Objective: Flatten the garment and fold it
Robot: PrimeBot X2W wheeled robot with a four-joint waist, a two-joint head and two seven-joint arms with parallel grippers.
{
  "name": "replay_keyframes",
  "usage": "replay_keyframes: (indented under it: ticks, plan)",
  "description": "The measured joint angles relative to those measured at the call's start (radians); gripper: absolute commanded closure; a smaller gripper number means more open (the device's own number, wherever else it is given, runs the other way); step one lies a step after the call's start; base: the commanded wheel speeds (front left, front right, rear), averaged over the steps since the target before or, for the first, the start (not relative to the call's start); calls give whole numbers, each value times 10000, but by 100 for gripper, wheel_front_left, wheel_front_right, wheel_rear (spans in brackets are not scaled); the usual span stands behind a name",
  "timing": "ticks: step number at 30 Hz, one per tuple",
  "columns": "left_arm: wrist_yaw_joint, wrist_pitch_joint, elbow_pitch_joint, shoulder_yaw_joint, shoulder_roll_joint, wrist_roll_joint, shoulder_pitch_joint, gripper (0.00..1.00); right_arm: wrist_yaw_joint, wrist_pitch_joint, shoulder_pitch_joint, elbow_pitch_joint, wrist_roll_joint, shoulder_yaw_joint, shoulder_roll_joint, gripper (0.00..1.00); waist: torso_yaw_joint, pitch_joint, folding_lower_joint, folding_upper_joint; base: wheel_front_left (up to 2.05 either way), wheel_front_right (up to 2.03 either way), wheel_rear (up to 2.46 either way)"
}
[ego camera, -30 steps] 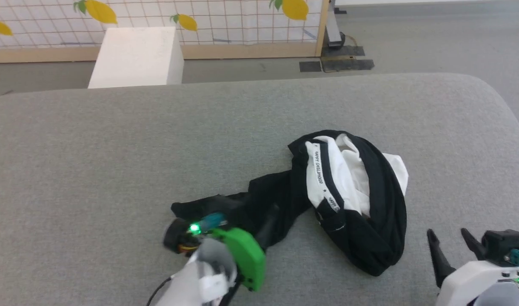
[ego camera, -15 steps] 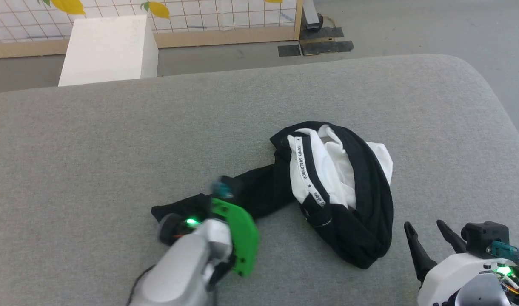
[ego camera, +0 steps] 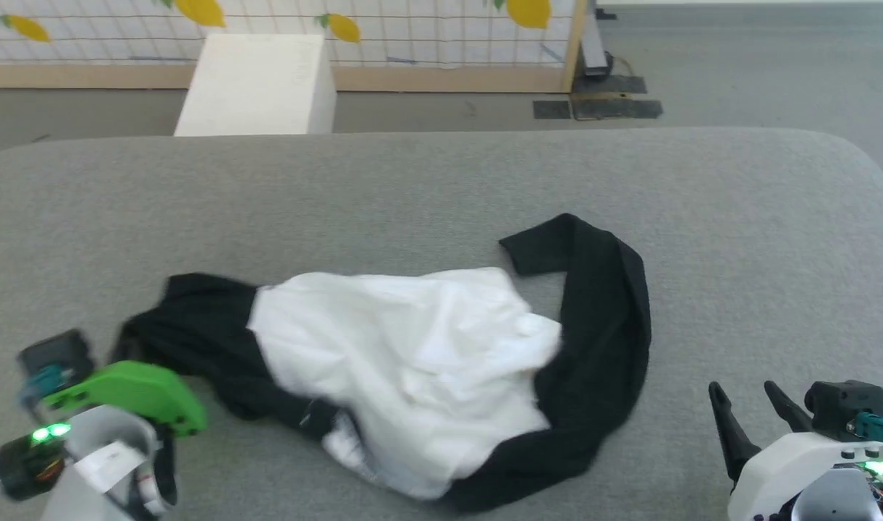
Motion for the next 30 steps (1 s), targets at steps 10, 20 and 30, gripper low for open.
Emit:
replay_keyframes:
  ticks: [10, 20, 30]
  plan:
    - [-48, -840, -803, 311, -261, -360, 980, 0, 0, 69, -51, -2, -10, 280, 4, 0, 645, -163, 0, 0, 0, 0, 0]
    - [-387, -2232, -2046, 221, -999, 249, 1906, 0, 0, -238, -1367, 376, -286, 2451, 4, 0, 1004, 41, 0, 0, 0, 0, 0]
    - [-1480, -2284, -3039, 284, -2303, 1887, 1300, 0, 0, 719, -4843, 3597, -228, 4548, -336, 0, 1912, 603, 0, 0, 0, 0, 0]
